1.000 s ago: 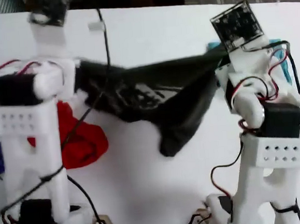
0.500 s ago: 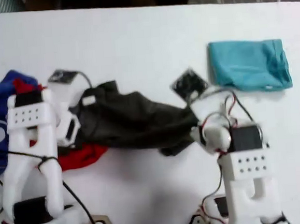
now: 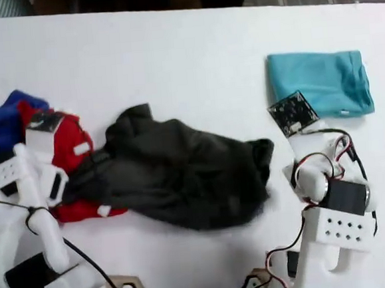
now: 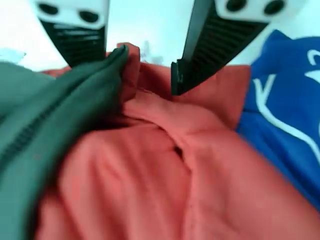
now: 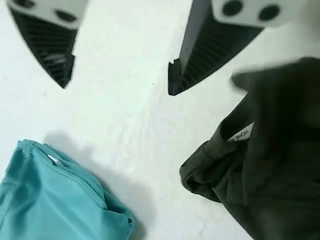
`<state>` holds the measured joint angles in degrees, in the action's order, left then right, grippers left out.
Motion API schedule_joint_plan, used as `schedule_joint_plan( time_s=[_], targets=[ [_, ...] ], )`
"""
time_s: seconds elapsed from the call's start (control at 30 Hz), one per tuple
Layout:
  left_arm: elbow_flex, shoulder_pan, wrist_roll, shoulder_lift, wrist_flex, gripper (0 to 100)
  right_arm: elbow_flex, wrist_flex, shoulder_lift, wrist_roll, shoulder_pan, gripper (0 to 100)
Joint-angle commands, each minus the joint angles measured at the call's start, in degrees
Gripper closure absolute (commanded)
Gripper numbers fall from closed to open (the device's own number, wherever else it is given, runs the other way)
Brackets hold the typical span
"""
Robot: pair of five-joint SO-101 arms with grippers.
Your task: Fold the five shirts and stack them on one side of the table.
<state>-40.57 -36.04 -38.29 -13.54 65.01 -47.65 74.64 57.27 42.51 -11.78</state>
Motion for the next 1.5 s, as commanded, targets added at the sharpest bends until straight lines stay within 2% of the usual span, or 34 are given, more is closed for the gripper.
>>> schedule_joint_plan(
  time_s=[0.0,0.17,0.3,0.5,0.6,0.77,0.87,0.97,1.13,1.3,1.47],
  targets=[
    [-2.9,-2.8,-3.1,-0.2,-8.5,79,0.3,-1.1,1.5,0.1,-0.7,66.1],
    [-10.1,-8.6,-9.9,-0.1,-24.0,80,0.3,-0.9,1.5,0.0,-0.7,66.2],
    [-11.6,-13.7,-11.3,-0.2,-32.2,99,0.3,-0.9,1.5,0.0,-0.7,66.2],
    [-11.1,-16.5,-11.7,-0.6,-33.6,79,-0.5,-1.1,1.5,0.0,0.1,66.2],
    [-10.2,-15.5,-11.4,-0.7,-28.7,78,-4.0,-1.1,1.5,0.0,3.2,66.2],
    [-6.3,-7.8,-9.4,-0.7,-12.4,78,-12.3,-2.6,1.4,-0.7,14.5,66.2],
    [-0.5,-5.4,-4.8,-0.7,-5.5,79,-14.3,-7.7,1.3,-7.3,21.8,66.1],
    [5.8,-4.6,-2.4,-0.7,-1.2,79,-14.3,-12.1,0.7,-13.9,27.5,65.9],
    [14.9,-3.2,0.1,-0.7,6.8,79,-14.2,-15.9,-9.9,-17.8,35.6,63.8],
    [20.9,-0.9,3.4,-0.4,14.7,79,-10.2,-17.7,-23.9,-18.2,40.0,58.3],
    [22.1,-0.1,4.9,-0.3,15.4,79,-4.8,-17.7,-36.0,-18.2,43.3,58.3]
  ],
)
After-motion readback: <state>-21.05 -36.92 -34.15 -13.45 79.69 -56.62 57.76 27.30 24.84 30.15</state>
